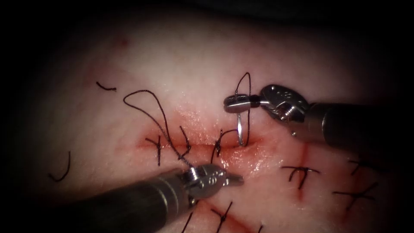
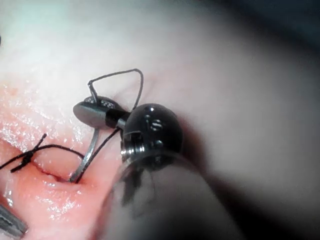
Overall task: Wound Closure
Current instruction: With the right hand pass the needle through the bottom of the incision.
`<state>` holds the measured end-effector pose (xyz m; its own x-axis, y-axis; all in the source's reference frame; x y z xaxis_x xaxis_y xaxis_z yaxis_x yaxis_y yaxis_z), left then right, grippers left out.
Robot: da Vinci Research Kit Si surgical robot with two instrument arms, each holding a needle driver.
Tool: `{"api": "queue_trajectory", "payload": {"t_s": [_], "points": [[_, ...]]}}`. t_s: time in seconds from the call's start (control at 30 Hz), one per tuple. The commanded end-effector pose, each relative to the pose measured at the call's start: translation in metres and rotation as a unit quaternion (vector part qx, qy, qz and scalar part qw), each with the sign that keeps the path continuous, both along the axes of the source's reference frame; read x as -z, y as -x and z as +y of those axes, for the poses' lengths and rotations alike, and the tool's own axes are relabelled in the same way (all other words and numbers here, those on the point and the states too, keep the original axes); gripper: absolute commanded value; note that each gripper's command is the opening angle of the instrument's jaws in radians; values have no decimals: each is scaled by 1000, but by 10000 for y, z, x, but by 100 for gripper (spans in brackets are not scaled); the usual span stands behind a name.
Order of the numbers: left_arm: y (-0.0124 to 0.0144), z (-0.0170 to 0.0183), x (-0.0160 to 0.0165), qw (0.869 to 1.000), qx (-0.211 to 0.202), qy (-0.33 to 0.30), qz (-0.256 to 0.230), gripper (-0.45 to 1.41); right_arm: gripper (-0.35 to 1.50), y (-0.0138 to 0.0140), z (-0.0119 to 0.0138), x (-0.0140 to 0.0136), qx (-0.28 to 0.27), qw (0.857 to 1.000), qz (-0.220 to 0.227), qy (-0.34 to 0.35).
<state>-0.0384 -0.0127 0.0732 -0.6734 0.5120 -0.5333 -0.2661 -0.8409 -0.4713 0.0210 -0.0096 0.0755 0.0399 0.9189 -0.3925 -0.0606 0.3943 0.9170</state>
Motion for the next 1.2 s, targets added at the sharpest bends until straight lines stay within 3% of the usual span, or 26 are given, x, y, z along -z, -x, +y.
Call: {"api": "queue_trajectory", "payload": {"t_s": [0.03, 0.23, 0.43, 0.63, 0.87, 1.2], "points": [[6, 3, -6, 1000, 1, -2, 1, -33, -35, -10, 1, -3, -2, 1000, 4, -9], [3, 4, -6, 1000, 1, -5, 0, -33, -35, -16, -18, 1, 1, 998, 13, -63], [-3, 4, -5, 1000, -1, -5, -2, -33, -35, -20, -23, 9, -11, 992, 53, -117], [-11, 5, -2, 1000, -5, -7, -4, -33, -35, -18, -36, 19, -16, 990, 62, -122], [-19, 4, -1, 1000, -6, -10, -7, -35, -35, -12, -80, 55, -13, 990, 61, -124], [-21, 4, 0, 1000, -7, -10, -7, -35, -35, -29, -104, 77, -11, 989, 77, -123]]}}
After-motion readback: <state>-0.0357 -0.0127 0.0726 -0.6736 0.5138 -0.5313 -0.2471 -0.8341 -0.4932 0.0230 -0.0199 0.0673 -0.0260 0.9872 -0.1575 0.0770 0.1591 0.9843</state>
